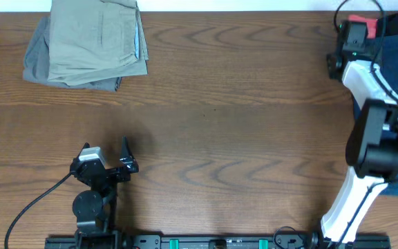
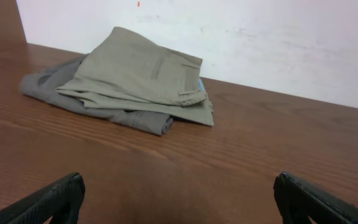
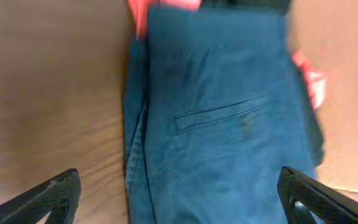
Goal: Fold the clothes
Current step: 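Reach the right gripper to the navy shorts on the right pile and grasp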
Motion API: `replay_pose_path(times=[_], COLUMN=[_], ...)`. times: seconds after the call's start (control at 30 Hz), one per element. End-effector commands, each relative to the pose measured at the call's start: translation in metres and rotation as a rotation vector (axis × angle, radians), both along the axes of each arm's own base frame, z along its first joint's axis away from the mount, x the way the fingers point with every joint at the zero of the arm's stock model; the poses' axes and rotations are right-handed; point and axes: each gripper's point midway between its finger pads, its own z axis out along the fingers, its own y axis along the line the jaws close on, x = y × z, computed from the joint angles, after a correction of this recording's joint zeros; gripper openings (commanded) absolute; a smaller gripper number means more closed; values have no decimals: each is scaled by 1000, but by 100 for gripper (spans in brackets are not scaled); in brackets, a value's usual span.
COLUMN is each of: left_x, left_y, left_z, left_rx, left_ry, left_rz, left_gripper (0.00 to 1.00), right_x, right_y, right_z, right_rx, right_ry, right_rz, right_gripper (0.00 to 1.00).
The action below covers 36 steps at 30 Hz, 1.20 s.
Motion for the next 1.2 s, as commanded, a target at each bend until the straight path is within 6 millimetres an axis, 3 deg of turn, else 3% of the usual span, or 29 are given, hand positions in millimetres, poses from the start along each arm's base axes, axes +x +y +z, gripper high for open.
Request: replay_pose_path(times=[0.0,0.23,0.7,0.93,1.07,1.17], left_x=[-1,-1,-1,-1,-1,-1], left_y=[4,4,4,4,4,4], left_z=[-17,-17,-17,-17,-17,-17], left_rx=[-7,-7,-7,-7,-7,-7], left_ry=[49,49,49,49,49,49], left_rz=[27,27,27,26,27,26], left_gripper=[98,98,98,98,98,98], right_x=[0,11,7,5,3,4], right_y=[-19,-18,-36,-44,-43,-44], right_z=[-15,-49,-70,-72,-72,-70], right_rx=[-52,42,354,428,437,455], right_ry=[34,11,-99,-145,-147,-174], right_rz=[-17,32,8,-28,-42,-75], right_gripper=[99,99,90,73,54,48])
